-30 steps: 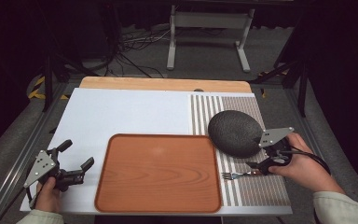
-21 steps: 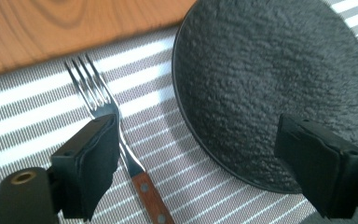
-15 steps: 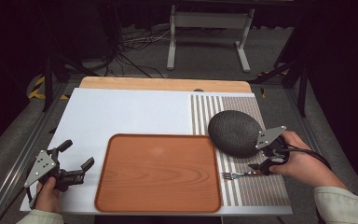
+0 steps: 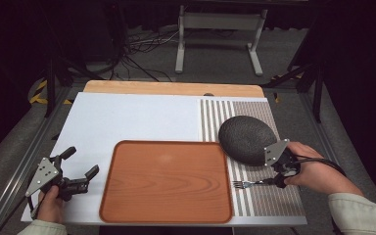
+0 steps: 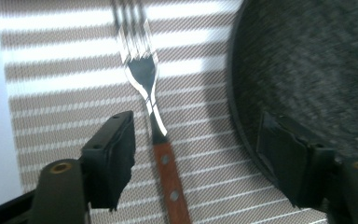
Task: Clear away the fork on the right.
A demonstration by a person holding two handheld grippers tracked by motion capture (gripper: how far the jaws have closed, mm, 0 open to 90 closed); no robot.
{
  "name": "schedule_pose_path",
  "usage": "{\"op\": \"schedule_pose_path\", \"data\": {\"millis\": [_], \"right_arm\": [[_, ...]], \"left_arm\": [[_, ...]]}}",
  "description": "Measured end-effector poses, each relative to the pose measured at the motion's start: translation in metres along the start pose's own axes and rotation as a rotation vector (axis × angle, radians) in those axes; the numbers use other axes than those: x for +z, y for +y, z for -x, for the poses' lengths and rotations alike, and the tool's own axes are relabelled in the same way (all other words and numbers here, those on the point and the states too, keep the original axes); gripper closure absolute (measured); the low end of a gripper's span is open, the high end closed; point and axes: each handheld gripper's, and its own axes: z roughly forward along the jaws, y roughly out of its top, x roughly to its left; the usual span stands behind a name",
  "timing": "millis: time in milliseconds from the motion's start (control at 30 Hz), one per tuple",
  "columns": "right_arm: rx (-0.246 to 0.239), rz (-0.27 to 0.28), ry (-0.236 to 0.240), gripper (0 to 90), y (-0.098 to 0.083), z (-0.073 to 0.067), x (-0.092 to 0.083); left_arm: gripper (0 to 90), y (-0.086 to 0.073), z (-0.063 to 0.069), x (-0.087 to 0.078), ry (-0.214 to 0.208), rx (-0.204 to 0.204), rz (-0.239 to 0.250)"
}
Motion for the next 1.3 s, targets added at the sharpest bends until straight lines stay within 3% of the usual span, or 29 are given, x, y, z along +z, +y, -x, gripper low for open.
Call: {"op": "schedule_pose_path", "data": {"millis": [167, 500, 833, 1033, 1300], "right_arm": [[-0.045, -0.103, 0.067, 37.8, 0.0, -0.002, 0.008], [-0.108, -0.203, 0.126, 51.3, 0.005, -0.003, 0.02], [-0.122, -0.228, 0.167, 63.0, 0.006, -0.001, 0.036], [-0.131, -0.255, 0.168, 73.2, 0.008, 0.0, 0.039], [-0.136, -0.264, 0.185, 77.5, 0.008, 0.001, 0.042]], "left_arm": [[0.2, 0.0, 0.0, 0.0, 0.0, 0.0, 0.0], [0.2, 0.0, 0.0, 0.0, 0.0, -0.002, 0.001], [0.2, 0.001, 0.0, -0.001, -0.001, -0.002, 0.001], [0.2, 0.0, 0.0, 0.0, -0.002, -0.004, 0.002], [0.2, 0.0, -0.001, -0.001, -0.003, -0.007, 0.004]]}}
